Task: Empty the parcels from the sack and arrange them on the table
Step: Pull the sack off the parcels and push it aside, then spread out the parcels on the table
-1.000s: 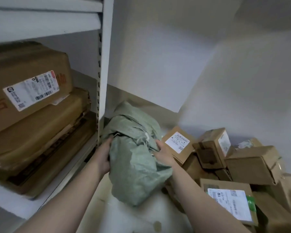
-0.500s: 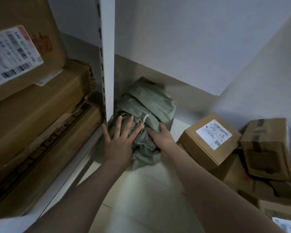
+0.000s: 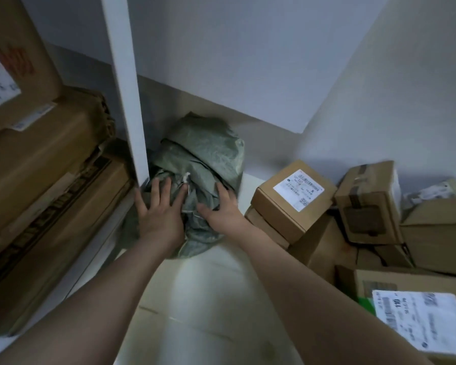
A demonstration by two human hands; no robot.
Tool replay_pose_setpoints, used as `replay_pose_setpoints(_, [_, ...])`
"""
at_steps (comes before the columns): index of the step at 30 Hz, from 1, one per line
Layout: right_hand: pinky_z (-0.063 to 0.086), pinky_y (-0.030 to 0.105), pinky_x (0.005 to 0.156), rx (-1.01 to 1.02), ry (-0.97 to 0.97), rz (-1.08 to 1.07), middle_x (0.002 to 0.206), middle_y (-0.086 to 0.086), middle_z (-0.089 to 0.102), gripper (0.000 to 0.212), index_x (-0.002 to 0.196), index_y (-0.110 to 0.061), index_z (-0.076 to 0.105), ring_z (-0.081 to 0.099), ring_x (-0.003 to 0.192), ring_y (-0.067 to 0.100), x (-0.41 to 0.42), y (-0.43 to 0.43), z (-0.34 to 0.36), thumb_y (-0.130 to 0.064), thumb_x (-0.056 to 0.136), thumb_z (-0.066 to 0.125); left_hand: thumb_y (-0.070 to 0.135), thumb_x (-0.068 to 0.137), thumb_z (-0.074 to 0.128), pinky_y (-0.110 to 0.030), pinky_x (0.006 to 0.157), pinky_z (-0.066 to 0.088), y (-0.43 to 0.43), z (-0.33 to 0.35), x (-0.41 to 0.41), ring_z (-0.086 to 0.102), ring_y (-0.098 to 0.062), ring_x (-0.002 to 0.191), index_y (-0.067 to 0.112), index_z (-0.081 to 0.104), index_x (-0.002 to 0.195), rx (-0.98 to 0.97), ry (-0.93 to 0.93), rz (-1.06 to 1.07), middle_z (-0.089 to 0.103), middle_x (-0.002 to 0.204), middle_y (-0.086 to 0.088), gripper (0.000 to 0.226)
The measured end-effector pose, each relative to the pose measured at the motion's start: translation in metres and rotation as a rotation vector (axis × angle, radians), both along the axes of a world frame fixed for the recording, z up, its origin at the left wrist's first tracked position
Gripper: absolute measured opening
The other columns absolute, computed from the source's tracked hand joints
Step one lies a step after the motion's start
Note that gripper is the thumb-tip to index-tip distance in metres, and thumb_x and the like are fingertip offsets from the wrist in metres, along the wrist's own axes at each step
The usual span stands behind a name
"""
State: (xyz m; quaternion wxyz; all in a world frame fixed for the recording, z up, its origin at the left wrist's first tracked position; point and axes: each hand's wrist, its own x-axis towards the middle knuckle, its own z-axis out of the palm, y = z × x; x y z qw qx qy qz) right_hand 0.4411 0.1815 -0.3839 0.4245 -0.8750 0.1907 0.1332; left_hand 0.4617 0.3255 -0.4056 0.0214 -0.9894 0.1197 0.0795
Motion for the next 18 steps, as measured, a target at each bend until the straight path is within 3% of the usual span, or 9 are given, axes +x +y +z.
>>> replay_pose_setpoints(2, [0.02,0.045,0.119,-0.021,-0.036,-0.041,0.161,0.001,0.009,0.081,0.154,-0.031,0.015,0.015,0.147,0.03,-0.027,-0.001,0.017,-0.049,0.089,0.059,0.043,0.088,0.058,-0.064,0.109,-0.015,-0.002,0.019,-0.017,-0.026,-0.034,0.144,0.029,-0.028,0.148,-0.05,0.022,0.059,-0.027,0.158,-0.013,0.105])
replay_pose_setpoints(5, [0.032,0.031,0.113,-0.026,-0.071,-0.078,0.15,0.006,0.038,0.063,0.148,-0.021,0.037,0.039,0.136,0.024,-0.075,-0.004,0.046,-0.038,0.092,0.061,0.031,0.086,0.06,-0.064,0.112,-0.011,-0.008,0.05,-0.054,-0.022,-0.035,0.145,0.023,-0.026,0.149,-0.171,-0.037,0.115,-0.026,0.157,-0.014,0.107])
replay_pose_setpoints(7, [0.042,0.03,0.101,-0.008,-0.066,-0.068,0.129,0.002,0.057,0.05,0.138,-0.014,0.05,0.057,0.112,0.019,-0.114,-0.009,0.068,-0.033,0.093,0.06,0.029,0.086,0.059,-0.063,0.114,-0.007,-0.011,0.071,-0.085,-0.015,-0.034,0.147,0.021,-0.015,0.153,-0.239,-0.115,0.091,-0.018,0.159,-0.013,0.1])
replay_pose_setpoints(10, [0.052,0.037,0.087,0.066,-0.012,-0.082,0.097,0.001,0.065,0.027,0.113,-0.01,0.067,0.058,0.085,0.015,-0.177,-0.018,0.094,-0.027,0.093,0.06,0.036,0.086,0.061,-0.061,0.114,-0.003,-0.013,0.098,-0.133,-0.003,-0.032,0.148,0.024,0.023,0.15,-0.301,-0.149,0.05,0.001,0.16,-0.011,0.076])
replay_pose_setpoints(13, [0.054,0.033,0.076,0.094,0.003,-0.135,0.1,0.009,0.071,0.02,0.096,-0.007,0.073,0.061,0.079,0.013,-0.233,-0.027,0.11,-0.022,0.091,0.061,0.043,0.093,0.054,-0.063,0.115,0.002,-0.013,0.12,-0.173,0.02,-0.026,0.143,0.033,0.065,0.112,-0.303,-0.048,0.046,0.038,0.148,-0.003,0.024])
replay_pose_setpoints(16, [0.056,0.032,0.078,0.11,0.014,-0.167,0.103,0.008,0.071,0.018,0.094,-0.006,0.072,0.062,0.08,0.012,-0.279,-0.031,0.123,-0.02,0.091,0.06,0.053,0.089,0.059,-0.065,0.112,0.009,-0.008,0.132,-0.209,0.039,-0.025,0.132,0.034,0.062,0.075,-0.299,0.107,0.069,0.058,0.126,0.0,0.023])
replay_pose_setpoints(18, [0.056,0.034,0.082,0.127,0.018,-0.157,0.104,0.006,0.07,0.021,0.099,-0.005,0.069,0.063,0.083,0.012,-0.302,-0.03,0.132,-0.023,0.091,0.062,0.059,0.081,0.066,-0.064,0.111,0.014,-0.002,0.136,-0.229,0.04,-0.027,0.131,0.035,0.058,0.076,-0.297,0.16,0.079,0.057,0.127,0.0,0.026])
